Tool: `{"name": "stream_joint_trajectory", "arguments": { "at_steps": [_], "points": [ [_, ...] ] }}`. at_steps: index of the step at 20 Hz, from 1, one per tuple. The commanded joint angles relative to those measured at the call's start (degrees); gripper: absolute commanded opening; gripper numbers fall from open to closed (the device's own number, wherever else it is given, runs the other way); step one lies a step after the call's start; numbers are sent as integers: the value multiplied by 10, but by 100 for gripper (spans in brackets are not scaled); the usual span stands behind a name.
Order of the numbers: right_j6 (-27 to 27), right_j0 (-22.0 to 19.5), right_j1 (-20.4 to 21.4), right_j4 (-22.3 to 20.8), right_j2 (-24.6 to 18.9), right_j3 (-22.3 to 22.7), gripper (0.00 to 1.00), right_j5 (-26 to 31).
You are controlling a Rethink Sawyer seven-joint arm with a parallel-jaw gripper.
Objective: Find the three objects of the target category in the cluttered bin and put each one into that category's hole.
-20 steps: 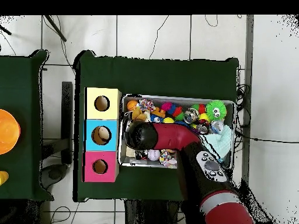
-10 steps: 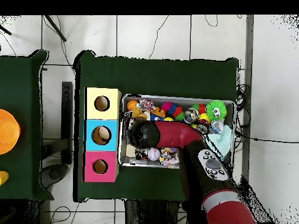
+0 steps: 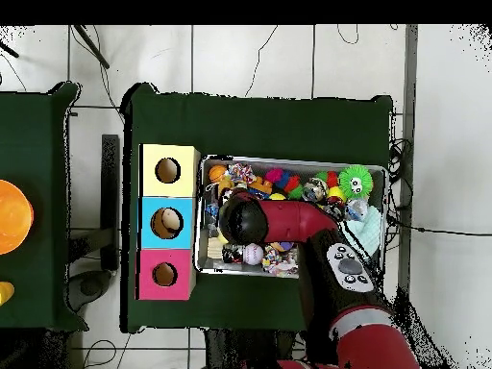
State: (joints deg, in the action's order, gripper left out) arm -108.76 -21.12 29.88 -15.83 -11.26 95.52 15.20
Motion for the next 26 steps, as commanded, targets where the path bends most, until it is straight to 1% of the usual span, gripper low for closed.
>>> {"name": "stream_joint_trajectory", "arguments": {
  "at_steps": [1,2,3,4,5,7,9,15,18,24,26],
  "points": [
    [-81,32,-82,-22,63,-61,100,-85],
    [-86,36,-87,-15,71,-63,100,-85],
    [-102,45,-99,5,89,-68,100,-86],
    [-109,50,-107,14,98,-70,100,-87],
    [-120,55,-118,31,108,-73,100,-85],
    [-133,63,-127,53,124,-73,100,-89],
    [-130,69,-130,60,135,-69,100,-96],
    [-116,78,-114,86,145,-46,100,-93],
    [-111,86,-108,97,149,-48,100,-79],
    [-100,94,-53,122,149,-20,100,-18],
    [-99,97,-42,131,151,-19,100,2]
  ]
}}
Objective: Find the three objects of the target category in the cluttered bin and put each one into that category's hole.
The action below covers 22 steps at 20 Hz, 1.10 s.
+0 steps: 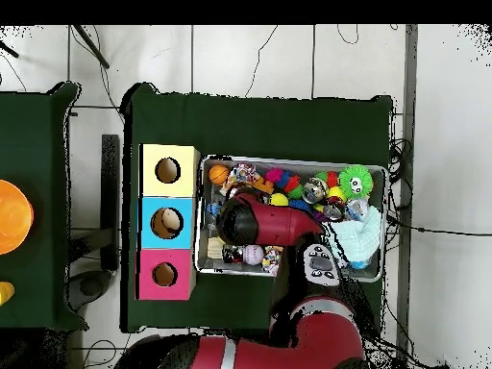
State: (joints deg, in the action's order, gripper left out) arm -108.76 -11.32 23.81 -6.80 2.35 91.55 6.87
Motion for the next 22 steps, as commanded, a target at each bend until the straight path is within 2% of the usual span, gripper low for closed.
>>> {"name": "stream_joint_trajectory", "arguments": {
  "at_steps": [1,7,13,16,22],
  "points": [
    [-100,3,26,46,17,20,100,98],
    [-119,13,41,76,19,29,100,118],
    [-127,-19,46,105,-16,64,100,76],
    [-124,-12,41,116,-8,59,100,80],
    [-145,33,20,146,33,42,100,90]
  ]
}}
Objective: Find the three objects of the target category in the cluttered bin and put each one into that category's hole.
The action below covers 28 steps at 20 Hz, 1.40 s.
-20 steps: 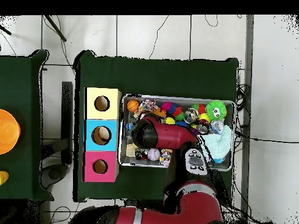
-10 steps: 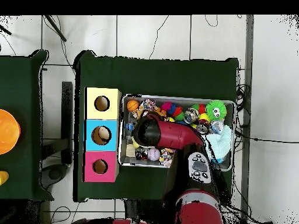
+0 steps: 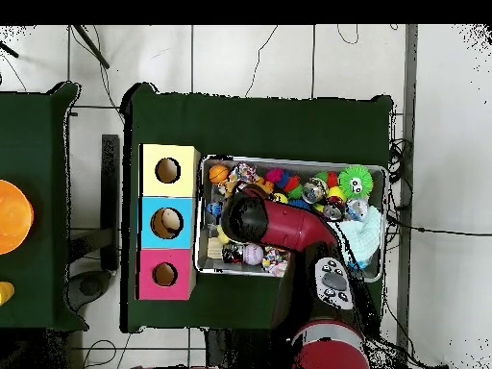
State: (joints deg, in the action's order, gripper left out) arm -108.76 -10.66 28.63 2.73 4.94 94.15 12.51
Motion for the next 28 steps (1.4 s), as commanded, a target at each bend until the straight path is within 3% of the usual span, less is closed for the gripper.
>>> {"name": "stream_joint_trajectory", "arguments": {
  "at_steps": [1,9,20,28],
  "points": [
    [-153,36,-34,59,16,14,100,37],
    [-166,84,-52,99,58,7,100,42],
    [-152,107,-74,134,80,3,100,28],
    [-111,68,-76,102,30,16,100,-60]
  ]
}}
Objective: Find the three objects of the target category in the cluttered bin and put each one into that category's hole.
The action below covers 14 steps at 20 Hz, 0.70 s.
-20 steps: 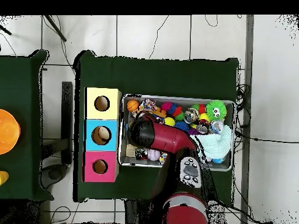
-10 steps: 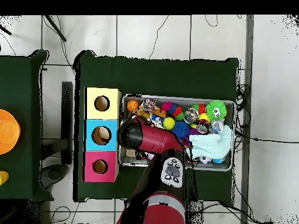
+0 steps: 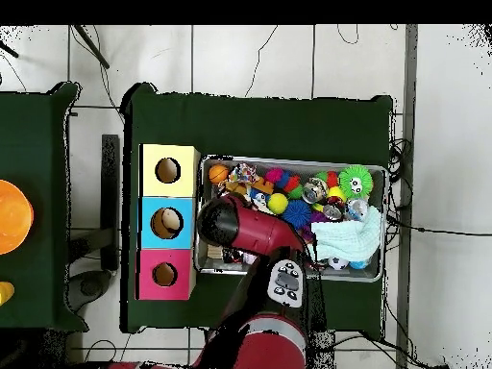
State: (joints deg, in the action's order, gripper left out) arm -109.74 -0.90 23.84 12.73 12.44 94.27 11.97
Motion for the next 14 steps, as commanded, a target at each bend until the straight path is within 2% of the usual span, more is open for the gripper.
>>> {"name": "stream_joint_trajectory", "arguments": {
  "at_steps": [1,4,14],
  "points": [
    [-100,-33,-31,-2,-49,16,100,-65],
    [-98,-36,-35,-7,-52,18,100,-80],
    [-103,-20,-37,12,-38,2,100,-63]
  ]
}}
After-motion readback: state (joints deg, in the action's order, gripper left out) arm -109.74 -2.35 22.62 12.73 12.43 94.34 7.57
